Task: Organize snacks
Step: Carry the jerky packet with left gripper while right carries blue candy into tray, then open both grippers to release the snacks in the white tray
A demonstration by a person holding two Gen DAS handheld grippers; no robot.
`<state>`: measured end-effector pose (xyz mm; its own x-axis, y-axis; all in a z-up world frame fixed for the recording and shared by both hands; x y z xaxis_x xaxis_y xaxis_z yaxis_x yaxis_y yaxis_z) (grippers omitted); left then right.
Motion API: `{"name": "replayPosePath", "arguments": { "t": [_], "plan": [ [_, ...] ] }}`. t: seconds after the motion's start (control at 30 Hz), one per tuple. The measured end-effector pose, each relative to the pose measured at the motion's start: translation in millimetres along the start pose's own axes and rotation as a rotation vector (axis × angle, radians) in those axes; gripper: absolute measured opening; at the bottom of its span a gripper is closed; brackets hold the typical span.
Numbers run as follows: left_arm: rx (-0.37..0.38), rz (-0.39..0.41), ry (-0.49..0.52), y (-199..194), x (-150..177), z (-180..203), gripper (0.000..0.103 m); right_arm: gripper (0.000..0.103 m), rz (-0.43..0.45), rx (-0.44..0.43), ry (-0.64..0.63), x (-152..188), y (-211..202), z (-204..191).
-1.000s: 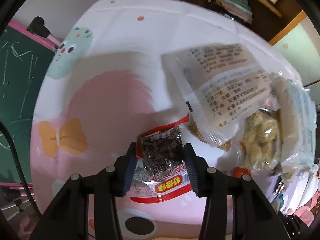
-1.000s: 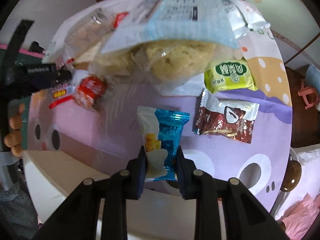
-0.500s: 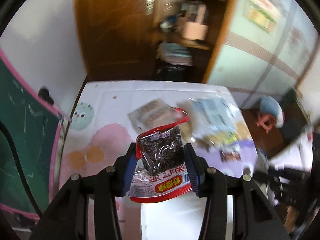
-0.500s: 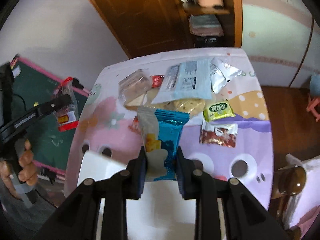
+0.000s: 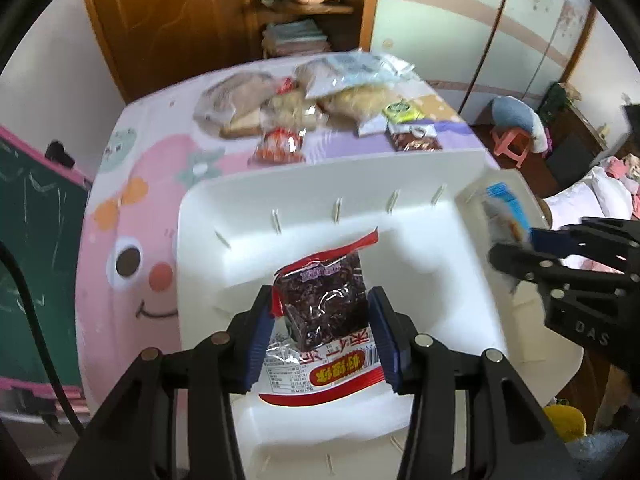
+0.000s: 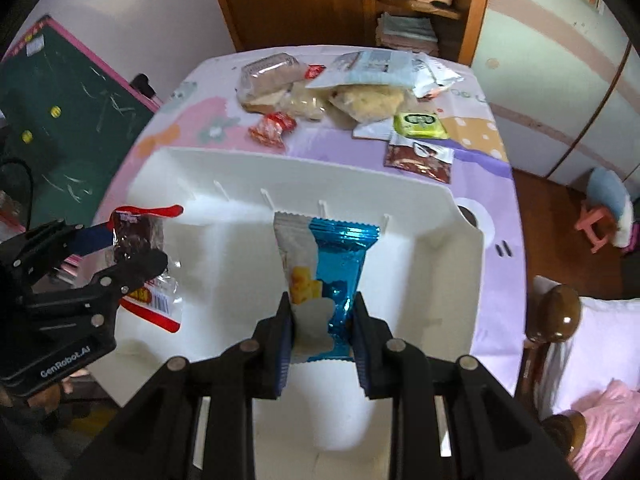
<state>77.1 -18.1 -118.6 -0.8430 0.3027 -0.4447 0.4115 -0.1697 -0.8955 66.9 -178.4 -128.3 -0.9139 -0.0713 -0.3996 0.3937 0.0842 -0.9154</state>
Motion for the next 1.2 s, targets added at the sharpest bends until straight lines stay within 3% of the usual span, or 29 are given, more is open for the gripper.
{"name": "replayPosePath", "arguments": {
  "t": [0.13,0.4,0.47,0.53,0.57,0.8,1.2],
  "plan": [
    [-0.042,-0.019,-0.011,5,8,-2,0.046,0.027,0.054,0.085,-0.021,4,-2,-4],
    [-0.075,-0.025,0.009,7,15,5,0.052,0.027,0.081,0.103,-0.021,8,-5,-8],
    [-0.08,-0.018,0.009,4,14,6,0.062,0.028,0.081,0.095,-0.014,8,-6,-7],
    [-0.086,-0.004,0.011,0,13,7,0.088,0.03,0.083,0.098,-0.007,9,-7,-6],
    [-0.089,0.009,0.01,-2,13,7,0.091,0.031,0.083,0.101,-0.004,9,-8,-6],
    [-0.074,0.013,-0.021,-6,12,3,0.092,0.053,0.141,0.124,-0.002,10,-20,-7],
    [-0.072,0.013,-0.041,-6,12,0,0.092,0.053,0.155,0.117,-0.007,10,-24,-10]
  ]
}}
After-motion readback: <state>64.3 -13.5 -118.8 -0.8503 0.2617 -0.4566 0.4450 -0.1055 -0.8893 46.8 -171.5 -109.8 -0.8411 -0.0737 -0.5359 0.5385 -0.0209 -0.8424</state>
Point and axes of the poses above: each gripper's, at about its wrist camera, not at the fingertips, and y roughly the way its jaws point, z to its right, x to its underside, the point moved 2 cm from there along y, roughly the way its jaws point, and after that the axes turned 4 degrees about y, right-handed, at the moved point
